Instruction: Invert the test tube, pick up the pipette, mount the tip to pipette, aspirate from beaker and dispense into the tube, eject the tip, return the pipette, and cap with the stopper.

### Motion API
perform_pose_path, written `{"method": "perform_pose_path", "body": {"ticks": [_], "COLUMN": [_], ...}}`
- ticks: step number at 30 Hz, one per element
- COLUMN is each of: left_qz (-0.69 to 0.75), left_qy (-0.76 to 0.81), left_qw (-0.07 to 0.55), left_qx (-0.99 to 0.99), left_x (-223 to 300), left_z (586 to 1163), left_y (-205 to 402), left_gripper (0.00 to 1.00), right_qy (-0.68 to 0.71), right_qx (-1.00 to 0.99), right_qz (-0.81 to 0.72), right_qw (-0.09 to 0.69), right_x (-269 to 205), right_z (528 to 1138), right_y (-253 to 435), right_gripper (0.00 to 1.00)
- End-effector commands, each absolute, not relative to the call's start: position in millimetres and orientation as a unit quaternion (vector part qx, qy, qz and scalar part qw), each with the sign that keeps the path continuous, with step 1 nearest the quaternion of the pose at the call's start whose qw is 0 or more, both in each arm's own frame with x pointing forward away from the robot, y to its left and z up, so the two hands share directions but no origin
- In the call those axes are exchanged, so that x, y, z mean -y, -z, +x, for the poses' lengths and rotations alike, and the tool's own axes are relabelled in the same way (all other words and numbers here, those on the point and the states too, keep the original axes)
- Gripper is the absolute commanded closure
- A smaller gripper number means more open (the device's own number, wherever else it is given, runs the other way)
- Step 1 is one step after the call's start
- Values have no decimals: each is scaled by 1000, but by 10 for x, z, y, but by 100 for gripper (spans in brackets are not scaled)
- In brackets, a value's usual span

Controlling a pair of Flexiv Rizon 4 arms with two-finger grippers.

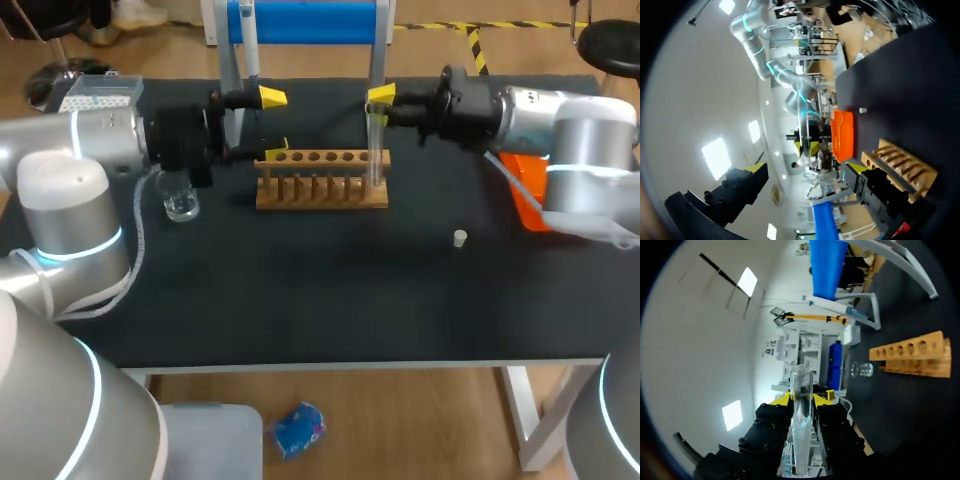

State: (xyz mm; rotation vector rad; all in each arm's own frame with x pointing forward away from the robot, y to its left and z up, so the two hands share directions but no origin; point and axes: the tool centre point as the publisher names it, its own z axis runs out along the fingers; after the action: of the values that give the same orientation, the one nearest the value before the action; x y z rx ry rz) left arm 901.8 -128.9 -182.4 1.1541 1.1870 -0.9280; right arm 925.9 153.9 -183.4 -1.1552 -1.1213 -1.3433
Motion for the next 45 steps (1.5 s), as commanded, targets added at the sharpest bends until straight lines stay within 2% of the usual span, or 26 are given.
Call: {"method": "perform_pose_path", "body": {"ticks": [1, 13, 15, 22, 45], "left_qz": [604, 604, 605, 537, 521], "left_qy": [282, 282, 287, 347, 409], "left_qw": [595, 595, 575, 576, 536], "left_qx": [-448, -448, -470, -510, -524], "left_x": [1259, 1259, 1338, 1570, 2096], "left_z": [9013, 9013, 8968, 8818, 8579], "left_y": [1877, 1877, 1882, 1939, 2187], "left_gripper": [0, 0, 0, 0, 0], "right_qy": [543, 543, 543, 552, 518], "right_qx": [473, 473, 473, 476, 495], "right_qz": [-510, -510, -510, -493, -480], "right_qw": [470, 470, 470, 475, 507], "right_x": [-1502, -1502, -1502, -1586, -1947], "right_z": [9162, 9162, 9162, 9262, 9415], "right_y": [1743, 1743, 1743, 1879, 2280], "right_gripper": [100, 100, 100, 100, 100]}}
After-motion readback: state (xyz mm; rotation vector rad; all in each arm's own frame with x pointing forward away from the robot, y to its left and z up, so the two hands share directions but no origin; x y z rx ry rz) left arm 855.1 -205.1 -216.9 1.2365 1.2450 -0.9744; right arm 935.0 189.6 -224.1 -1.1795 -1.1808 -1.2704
